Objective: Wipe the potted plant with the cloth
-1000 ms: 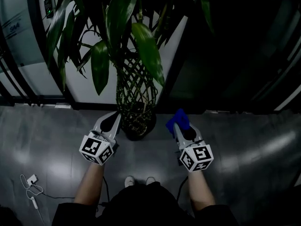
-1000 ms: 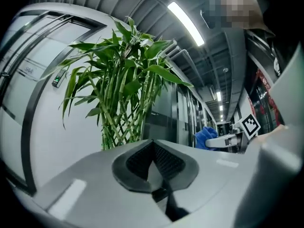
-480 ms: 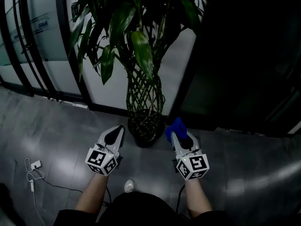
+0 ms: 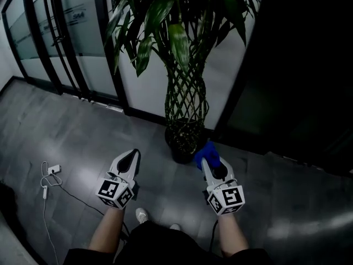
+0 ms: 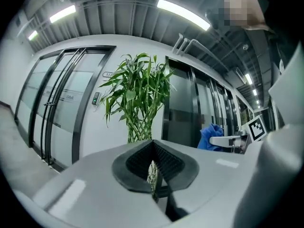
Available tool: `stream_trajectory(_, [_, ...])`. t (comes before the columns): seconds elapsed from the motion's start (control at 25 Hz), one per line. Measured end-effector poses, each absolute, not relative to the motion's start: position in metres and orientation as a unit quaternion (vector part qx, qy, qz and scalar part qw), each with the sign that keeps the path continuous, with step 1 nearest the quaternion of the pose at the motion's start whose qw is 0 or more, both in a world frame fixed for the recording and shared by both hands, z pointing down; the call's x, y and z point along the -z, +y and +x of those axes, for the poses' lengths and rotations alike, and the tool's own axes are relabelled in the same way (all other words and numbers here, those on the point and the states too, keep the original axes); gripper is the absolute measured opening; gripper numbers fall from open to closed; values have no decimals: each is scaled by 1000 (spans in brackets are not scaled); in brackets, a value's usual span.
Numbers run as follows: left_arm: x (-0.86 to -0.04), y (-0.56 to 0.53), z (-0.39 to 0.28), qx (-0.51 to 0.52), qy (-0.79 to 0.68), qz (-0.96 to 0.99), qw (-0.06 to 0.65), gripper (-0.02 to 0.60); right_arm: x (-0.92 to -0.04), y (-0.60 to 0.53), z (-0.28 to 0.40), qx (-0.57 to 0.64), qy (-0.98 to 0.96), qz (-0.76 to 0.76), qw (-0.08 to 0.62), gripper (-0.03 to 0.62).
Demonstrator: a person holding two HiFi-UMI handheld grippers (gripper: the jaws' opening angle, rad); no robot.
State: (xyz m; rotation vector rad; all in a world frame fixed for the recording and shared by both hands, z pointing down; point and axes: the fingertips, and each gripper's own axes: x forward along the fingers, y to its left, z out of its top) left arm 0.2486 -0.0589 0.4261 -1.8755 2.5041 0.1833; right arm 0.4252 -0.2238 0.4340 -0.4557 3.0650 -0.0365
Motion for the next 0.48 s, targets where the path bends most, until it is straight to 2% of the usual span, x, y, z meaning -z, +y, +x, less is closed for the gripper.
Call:
stream_trajectory(0.24, [-417,-42,247,-51,795,-605,6,6,-414,-221,445,9,983,-181,40,106])
stream_trajectory(0.48, [-392,-15,227,-69,792,-605,32,6,-400,-195,430,-7,981,-187,57,106])
